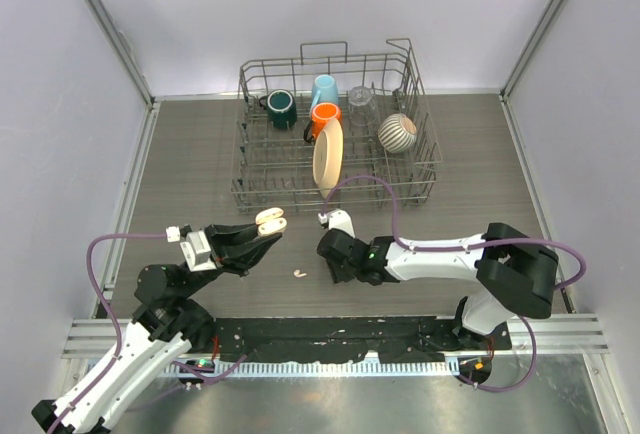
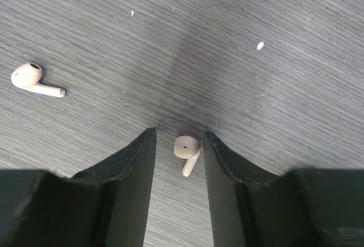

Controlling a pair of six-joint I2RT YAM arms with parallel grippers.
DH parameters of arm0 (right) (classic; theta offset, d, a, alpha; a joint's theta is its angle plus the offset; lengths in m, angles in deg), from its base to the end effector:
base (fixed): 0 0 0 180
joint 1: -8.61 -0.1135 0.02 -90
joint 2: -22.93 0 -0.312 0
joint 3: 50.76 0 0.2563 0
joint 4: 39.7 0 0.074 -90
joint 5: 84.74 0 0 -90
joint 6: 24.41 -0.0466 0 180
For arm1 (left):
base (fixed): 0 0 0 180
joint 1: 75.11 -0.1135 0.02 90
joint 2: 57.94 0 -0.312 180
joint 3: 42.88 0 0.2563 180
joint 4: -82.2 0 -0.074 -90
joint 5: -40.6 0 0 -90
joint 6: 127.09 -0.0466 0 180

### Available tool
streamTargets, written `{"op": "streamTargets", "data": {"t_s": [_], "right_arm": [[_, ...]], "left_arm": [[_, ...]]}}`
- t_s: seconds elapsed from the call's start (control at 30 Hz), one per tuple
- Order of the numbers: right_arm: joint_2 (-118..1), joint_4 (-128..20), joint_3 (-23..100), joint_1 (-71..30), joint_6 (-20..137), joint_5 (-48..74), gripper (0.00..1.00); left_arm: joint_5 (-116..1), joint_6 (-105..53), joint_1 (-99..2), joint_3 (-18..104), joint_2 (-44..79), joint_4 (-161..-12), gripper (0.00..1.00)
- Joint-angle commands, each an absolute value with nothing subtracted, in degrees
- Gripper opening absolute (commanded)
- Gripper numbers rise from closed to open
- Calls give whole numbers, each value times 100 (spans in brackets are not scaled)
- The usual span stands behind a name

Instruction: Insert the wireless bluetooth earbuds into the charging case

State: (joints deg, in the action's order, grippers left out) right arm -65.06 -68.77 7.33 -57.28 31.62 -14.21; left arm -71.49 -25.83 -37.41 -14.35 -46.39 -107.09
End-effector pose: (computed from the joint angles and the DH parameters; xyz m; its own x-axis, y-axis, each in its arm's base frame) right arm 0.1335 0.2602 0.1965 -0.7319 -0.3458 -0.5871 -0.4599 0.8865 0.0512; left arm 0.0403 -0.0533 0.3027 0.1807 -0.3683 -0.9120 0.8858 0.4639 -0.0119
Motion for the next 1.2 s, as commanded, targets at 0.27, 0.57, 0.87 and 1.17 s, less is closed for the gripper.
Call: {"op": "streamTargets", "data": {"t_s": [0.27, 0.57, 0.87, 1.17], "right_arm": [[-6497, -7038, 901, -5758, 3281, -1487, 44], [-6593, -6959, 892, -5758, 3167, -1461, 36], [-6567, -6976, 857, -5758, 3044, -1461, 33], [-6514, -7029, 883, -5758, 3035, -1539, 14]], "left_arm": [[-7120, -2690, -3766, -1299, -4634, -10808, 0], [-7120, -2690, -3766, -1290, -4598, -10817, 0], [-7120, -2690, -3766, -1281, -4616, -10791, 0], [-7120, -2690, -3766, -1264, -4616, -10782, 0]]}}
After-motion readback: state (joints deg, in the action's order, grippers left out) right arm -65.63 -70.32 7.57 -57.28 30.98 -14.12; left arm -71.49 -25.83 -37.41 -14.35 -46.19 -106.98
